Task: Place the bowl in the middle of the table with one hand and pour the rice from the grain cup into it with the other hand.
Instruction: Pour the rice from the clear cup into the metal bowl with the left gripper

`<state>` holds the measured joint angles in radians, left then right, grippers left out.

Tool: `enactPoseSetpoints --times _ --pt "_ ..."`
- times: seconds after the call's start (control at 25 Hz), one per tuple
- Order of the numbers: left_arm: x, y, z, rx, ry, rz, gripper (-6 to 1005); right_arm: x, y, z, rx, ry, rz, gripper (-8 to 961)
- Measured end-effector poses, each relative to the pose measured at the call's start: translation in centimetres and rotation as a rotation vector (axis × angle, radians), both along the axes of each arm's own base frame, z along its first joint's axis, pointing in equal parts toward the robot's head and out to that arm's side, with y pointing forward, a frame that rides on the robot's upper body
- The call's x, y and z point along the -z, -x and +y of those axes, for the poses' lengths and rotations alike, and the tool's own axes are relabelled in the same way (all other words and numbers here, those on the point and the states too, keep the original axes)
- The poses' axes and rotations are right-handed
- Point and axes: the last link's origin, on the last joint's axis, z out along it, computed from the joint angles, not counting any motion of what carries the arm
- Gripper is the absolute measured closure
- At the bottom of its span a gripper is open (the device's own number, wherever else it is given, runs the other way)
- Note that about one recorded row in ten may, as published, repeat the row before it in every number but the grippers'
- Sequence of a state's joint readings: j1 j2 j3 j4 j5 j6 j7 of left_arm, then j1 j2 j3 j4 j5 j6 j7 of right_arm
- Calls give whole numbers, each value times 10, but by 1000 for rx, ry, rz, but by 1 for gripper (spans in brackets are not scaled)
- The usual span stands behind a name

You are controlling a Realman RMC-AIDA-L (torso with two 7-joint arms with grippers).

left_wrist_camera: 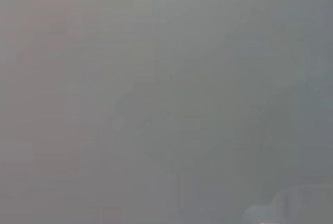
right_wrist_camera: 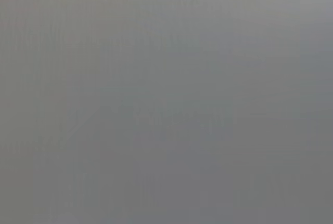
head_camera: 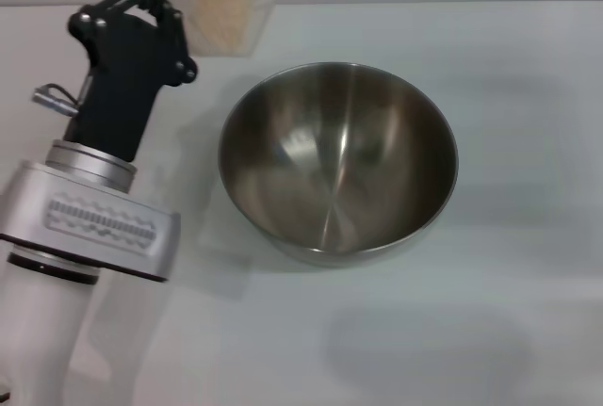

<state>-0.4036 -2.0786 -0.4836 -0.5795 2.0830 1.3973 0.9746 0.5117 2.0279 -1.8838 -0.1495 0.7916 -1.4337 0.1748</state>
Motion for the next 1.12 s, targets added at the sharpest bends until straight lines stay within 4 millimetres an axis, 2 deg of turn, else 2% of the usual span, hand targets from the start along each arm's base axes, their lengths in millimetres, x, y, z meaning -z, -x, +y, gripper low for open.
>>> enactPoseSetpoints --times 0.28,0.52,1.12 --pt "8 -9 -7 58 -69 183 978 0 0 0 0 0 -2 619" --pt "22 -17 -21 141 -123 387 978 1 2 2 0 5 -15 619" --pt "32 -25 -26 204 -211 579 977 0 8 9 -13 4 -31 619"
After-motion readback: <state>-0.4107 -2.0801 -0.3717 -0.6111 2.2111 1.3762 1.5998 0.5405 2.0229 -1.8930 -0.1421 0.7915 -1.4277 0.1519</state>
